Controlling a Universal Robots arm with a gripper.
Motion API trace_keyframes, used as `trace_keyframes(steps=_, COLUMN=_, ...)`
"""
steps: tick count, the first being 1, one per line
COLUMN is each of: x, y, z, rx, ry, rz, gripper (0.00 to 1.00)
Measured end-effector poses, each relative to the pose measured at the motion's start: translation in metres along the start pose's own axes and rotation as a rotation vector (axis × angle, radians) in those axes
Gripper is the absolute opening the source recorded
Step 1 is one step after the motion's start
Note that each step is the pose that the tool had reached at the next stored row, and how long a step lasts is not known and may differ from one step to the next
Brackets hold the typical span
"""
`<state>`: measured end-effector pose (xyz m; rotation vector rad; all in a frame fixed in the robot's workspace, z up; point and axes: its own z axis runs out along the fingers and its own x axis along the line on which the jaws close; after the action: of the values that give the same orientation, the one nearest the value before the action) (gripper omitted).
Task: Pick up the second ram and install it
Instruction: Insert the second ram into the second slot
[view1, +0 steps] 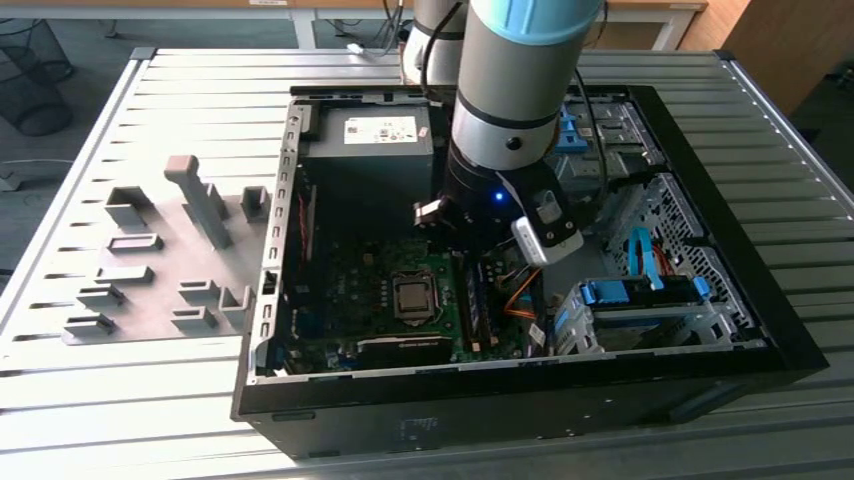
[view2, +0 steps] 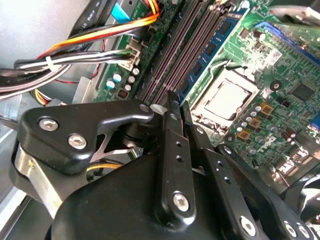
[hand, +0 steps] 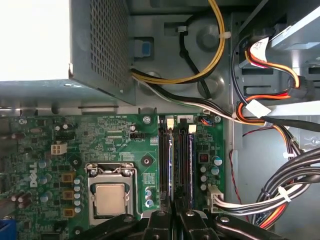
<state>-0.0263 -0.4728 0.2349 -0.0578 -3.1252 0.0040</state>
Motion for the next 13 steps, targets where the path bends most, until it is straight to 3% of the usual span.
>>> trace_keyframes(steps=8, x=-0.0005, y=-0.0012, z=0.011, rx=-0.0007, ry=0.0001, rz=-0.004, gripper=0.14)
trace_keyframes(steps=13, x=-0.0004, y=-0.0012, z=0.0119, rx=-0.0006, ry=0.0001, rz=-0.004, gripper=0.14)
